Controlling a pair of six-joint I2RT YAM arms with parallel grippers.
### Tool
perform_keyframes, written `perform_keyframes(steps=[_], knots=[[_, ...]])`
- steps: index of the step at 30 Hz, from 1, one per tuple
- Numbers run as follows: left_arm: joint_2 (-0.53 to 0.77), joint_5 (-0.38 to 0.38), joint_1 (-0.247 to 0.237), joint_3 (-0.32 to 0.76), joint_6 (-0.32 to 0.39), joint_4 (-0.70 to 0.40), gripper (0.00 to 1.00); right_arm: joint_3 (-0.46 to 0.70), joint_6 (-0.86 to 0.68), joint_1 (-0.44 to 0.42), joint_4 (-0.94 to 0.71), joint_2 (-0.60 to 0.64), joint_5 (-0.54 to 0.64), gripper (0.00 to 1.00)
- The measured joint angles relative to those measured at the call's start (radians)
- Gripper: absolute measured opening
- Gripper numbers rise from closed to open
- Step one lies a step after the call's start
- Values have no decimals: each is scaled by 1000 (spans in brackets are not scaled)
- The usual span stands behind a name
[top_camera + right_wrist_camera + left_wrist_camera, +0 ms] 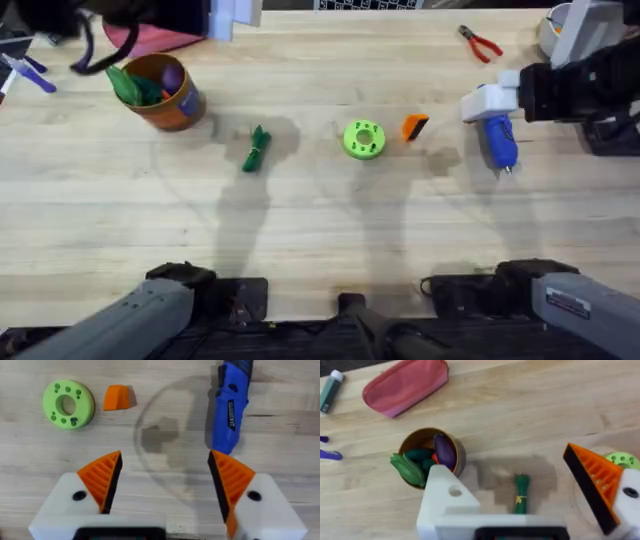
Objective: Pick up the gripper from the table and insert it into the empty holder that is missing its gripper. Then pick up a screw, insert it into the mounting hole, and use the screwdriver to tighten it. Finally, clean up the table by picking up the vegetable and placing it into the bucket.
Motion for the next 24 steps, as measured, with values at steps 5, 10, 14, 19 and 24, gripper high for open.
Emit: perform_keyframes(steps=[5, 10, 14, 19, 24], knots=[[-163, 29, 31, -159, 2, 122, 985, 0, 0, 0, 0, 0, 0, 992], [-295, 142, 116, -355, 3, 293, 985, 0, 0, 0, 0, 0, 0, 994], [-402, 255, 188, -531, 3, 412, 986, 0, 0, 0, 0, 0, 0, 994], [-560, 346, 212, -709, 3, 504, 986, 0, 0, 0, -1, 0, 0, 994], [-755, 419, 212, -885, 4, 580, 985, 0, 0, 0, 0, 0, 0, 994]])
